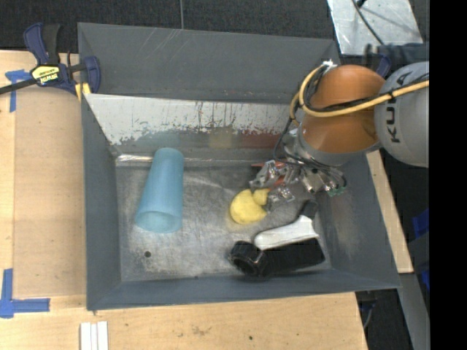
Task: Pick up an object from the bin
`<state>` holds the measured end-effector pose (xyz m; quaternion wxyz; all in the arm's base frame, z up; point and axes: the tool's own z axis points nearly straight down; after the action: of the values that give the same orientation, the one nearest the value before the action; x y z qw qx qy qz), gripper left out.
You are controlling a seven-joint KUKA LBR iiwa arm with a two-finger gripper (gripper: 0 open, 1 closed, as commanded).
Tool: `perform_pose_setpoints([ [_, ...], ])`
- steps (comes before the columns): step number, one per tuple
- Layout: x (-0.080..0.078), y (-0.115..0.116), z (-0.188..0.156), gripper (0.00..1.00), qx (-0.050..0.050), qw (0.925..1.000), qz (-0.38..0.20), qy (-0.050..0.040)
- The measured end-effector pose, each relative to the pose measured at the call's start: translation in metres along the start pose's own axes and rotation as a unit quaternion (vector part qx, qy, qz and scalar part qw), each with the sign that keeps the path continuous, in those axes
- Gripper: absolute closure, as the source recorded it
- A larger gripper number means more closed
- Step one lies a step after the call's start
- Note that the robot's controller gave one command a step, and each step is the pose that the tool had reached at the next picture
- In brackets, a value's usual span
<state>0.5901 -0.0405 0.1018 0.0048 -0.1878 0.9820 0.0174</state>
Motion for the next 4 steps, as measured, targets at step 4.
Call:
perform_pose_setpoints([
  [4, 0.0, 0.0, 0.0, 1.0, 0.0, 1.0, 0.0, 0.0001],
])
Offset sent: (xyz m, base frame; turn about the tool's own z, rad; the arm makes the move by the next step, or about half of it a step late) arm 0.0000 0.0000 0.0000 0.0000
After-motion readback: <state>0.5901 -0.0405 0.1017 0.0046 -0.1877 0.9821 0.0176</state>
